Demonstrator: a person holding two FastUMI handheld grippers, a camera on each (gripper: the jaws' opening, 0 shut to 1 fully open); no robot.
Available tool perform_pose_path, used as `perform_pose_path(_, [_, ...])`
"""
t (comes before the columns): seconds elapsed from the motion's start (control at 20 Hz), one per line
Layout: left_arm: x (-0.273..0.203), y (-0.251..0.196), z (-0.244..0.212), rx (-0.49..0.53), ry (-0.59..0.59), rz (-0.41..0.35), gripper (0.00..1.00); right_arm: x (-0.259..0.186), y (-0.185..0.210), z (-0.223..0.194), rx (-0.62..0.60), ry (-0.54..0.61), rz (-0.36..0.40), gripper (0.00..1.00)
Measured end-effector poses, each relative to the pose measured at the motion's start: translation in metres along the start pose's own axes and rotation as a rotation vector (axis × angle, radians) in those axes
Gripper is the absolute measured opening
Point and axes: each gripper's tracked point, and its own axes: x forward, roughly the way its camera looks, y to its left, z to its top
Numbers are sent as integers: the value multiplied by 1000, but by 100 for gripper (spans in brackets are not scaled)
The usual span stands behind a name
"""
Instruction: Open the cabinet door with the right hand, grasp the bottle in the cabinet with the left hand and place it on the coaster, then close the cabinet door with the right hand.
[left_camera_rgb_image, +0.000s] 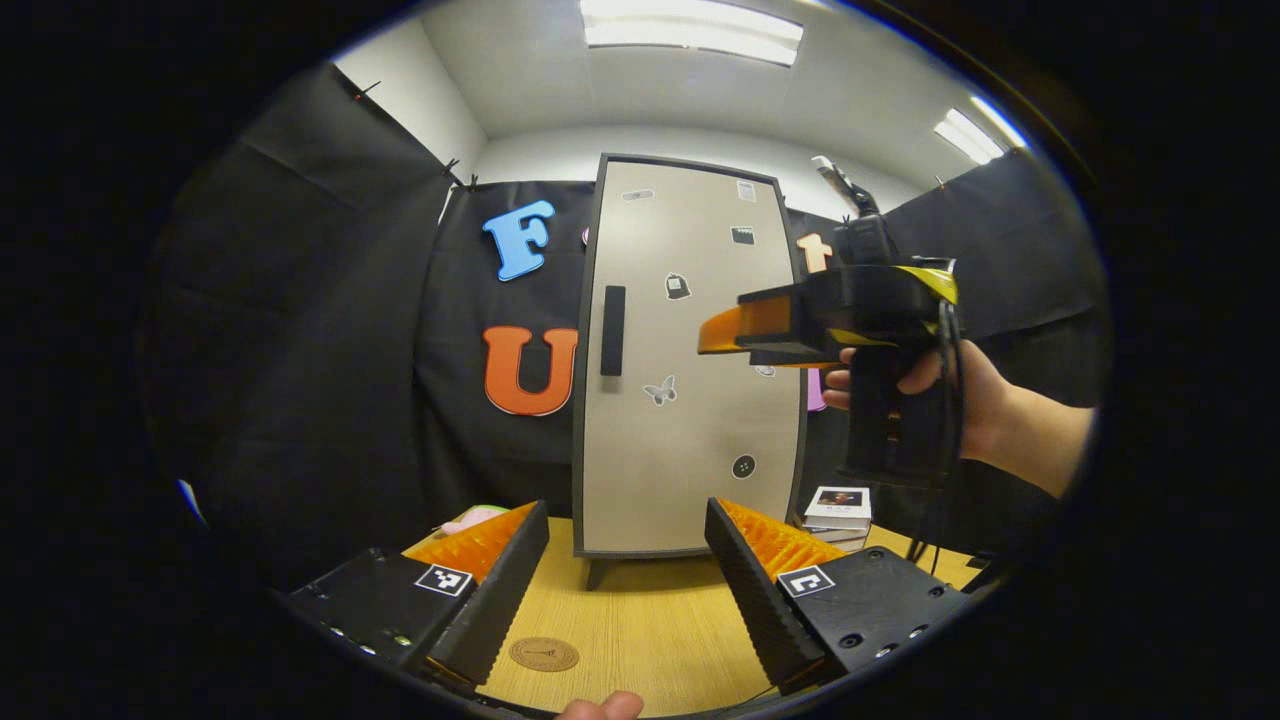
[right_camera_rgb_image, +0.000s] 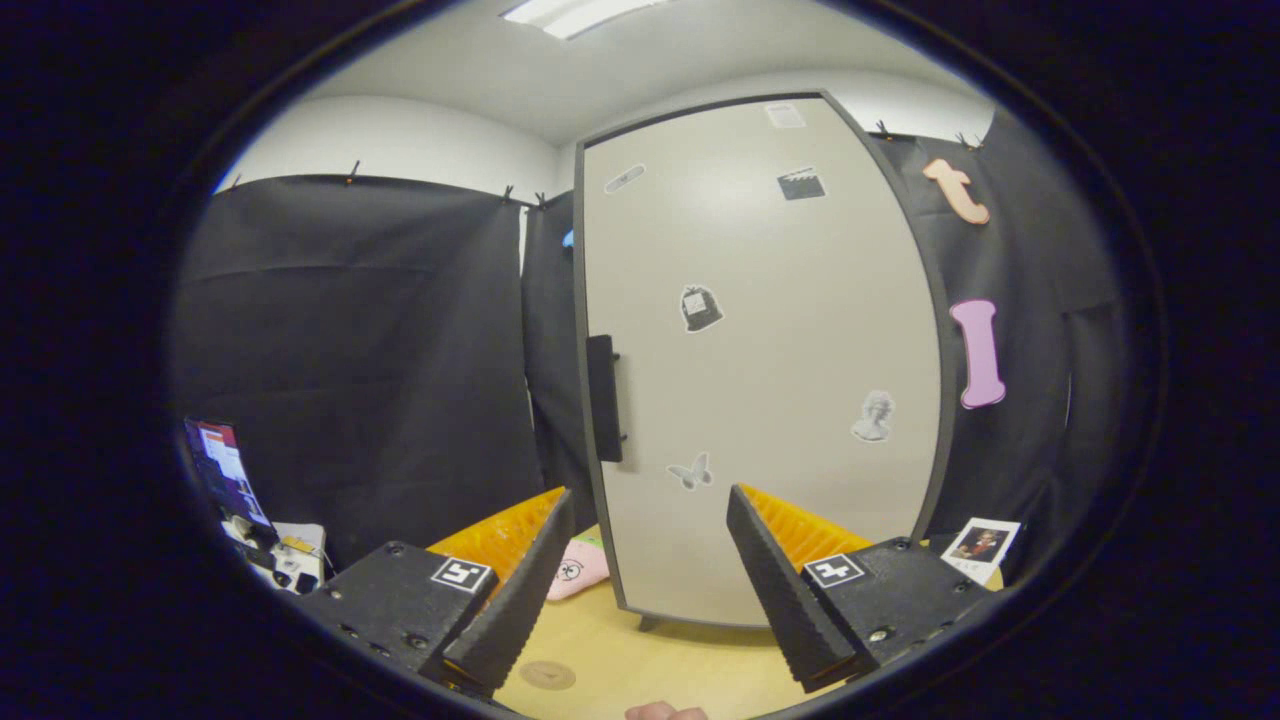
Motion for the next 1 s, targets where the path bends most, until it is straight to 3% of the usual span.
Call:
perform_pose_path(0.05, [0, 1, 0, -1, 2, -1, 95, 15, 4, 1, 2, 9, 2, 94])
perform_pose_path(0.15, [0, 5, 1, 0, 3, 7, 95, 44, 7, 5, -2, 14, -7, 94])
perform_pose_path(0.2, [0, 9, 0, 3, 5, 12, 95, 57, 8, 6, -6, 14, -13, 99])
perform_pose_path(0.5, [3, 29, 4, -3, 13, 41, 95, 123, 24, 14, 18, 42, -30, 94])
perform_pose_path(0.55, [2, 32, 4, -3, 11, 48, 95, 131, 26, 15, 17, 45, -32, 99])
perform_pose_path(1.0, [4, 58, 5, -14, 12, 105, 95, 166, 32, 25, -54, 36, -59, 95])
